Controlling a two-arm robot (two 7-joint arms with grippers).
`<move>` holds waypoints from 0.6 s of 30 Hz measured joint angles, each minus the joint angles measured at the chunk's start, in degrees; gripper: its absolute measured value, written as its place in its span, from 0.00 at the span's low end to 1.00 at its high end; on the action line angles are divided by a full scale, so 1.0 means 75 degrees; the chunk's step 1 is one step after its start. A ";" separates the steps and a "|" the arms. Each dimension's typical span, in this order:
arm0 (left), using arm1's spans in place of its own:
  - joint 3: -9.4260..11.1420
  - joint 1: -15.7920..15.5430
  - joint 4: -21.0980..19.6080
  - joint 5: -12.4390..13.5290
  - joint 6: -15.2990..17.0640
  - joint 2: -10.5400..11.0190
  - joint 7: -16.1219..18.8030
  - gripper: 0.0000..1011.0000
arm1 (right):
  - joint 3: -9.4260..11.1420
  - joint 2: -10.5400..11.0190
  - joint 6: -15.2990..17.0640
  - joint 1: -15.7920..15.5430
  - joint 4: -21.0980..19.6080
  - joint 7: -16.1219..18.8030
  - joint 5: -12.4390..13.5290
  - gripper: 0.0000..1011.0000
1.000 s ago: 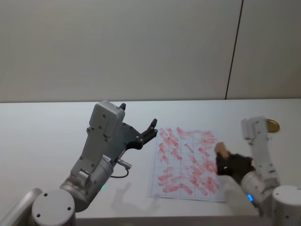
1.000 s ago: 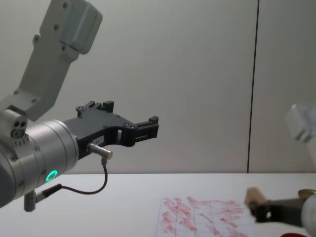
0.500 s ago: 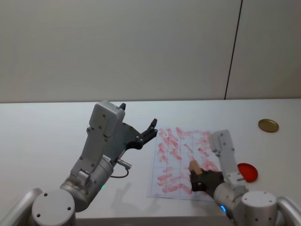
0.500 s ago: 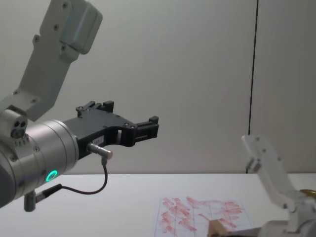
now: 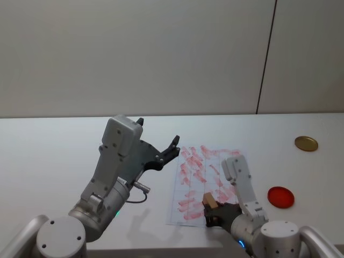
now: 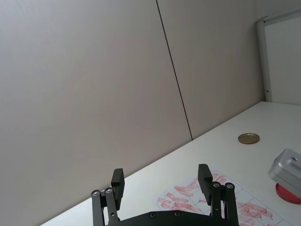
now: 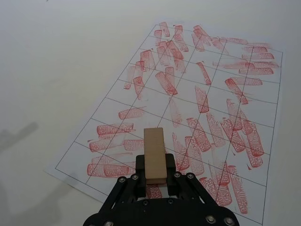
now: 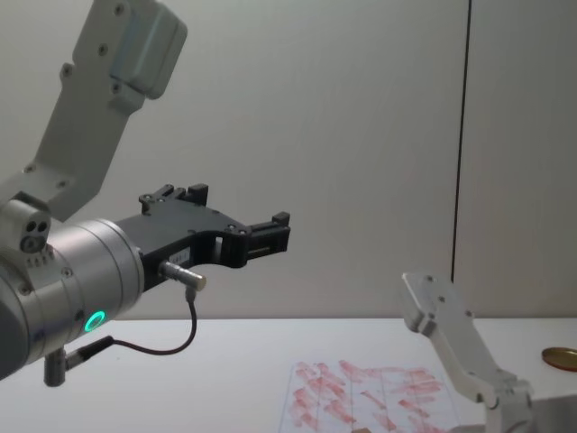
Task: Use the one hand to pick up the stamp and affix it onto the A4 paper.
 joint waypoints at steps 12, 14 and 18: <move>0.0000 0.0000 0.0000 0.0000 0.0000 0.0000 0.0000 0.98 | 0.0012 -0.0140 0.0187 0.0143 0.0305 -0.0064 0.0213 0.22; 0.0000 0.0000 0.0000 0.0000 0.0000 0.0000 0.0000 0.98 | 0.0021 -0.0153 0.0213 0.0156 0.0330 -0.0076 0.0252 0.22; 0.0000 0.0000 0.0000 0.0000 0.0000 0.0000 0.0000 0.98 | 0.0041 -0.0178 0.0266 0.0184 0.0387 -0.0097 0.0325 0.22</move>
